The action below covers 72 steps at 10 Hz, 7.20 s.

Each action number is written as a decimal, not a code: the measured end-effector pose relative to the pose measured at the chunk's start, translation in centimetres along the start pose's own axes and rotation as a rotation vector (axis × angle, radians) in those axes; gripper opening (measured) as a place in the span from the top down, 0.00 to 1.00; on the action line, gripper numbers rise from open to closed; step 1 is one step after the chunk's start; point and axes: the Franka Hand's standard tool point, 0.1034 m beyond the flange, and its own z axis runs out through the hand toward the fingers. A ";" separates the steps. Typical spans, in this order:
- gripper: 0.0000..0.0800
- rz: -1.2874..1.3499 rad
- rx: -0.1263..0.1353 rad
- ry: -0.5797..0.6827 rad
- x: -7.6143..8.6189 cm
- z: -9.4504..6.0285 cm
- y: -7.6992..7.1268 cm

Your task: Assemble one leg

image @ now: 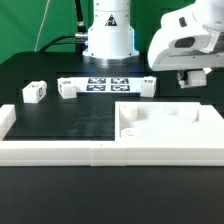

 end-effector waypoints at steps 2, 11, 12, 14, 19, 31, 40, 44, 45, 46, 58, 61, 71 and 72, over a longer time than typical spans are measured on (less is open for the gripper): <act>0.64 -0.008 0.006 0.181 0.4 -1.8 0.6; 0.64 -0.033 0.023 0.789 0.1 -5.5 1.8; 0.64 -0.057 0.014 0.800 0.8 -6.1 1.9; 0.64 -0.080 0.004 0.827 2.4 -7.6 2.6; 0.64 -0.080 0.006 0.834 3.2 -8.0 2.5; 0.64 -0.155 -0.037 0.945 9.8 -11.6 5.2; 0.64 -0.158 -0.041 1.029 12.9 -11.9 5.3; 0.64 -0.163 -0.038 1.019 13.6 -10.8 4.9; 0.64 -0.163 -0.037 1.023 13.7 -10.9 4.9; 0.64 -0.163 -0.038 1.024 13.8 -10.9 4.9; 0.64 -0.172 -0.046 1.049 14.8 -9.6 5.1; 0.64 -0.173 -0.046 1.052 14.8 -9.6 5.0; 0.19 -0.184 -0.048 1.052 13.9 -12.0 4.4; 0.19 -0.183 -0.049 1.056 13.8 -12.5 4.5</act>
Offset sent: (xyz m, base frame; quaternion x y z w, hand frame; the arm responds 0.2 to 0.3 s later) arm 0.0083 -0.0163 0.0269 -0.0051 0.2002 -0.0228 0.9795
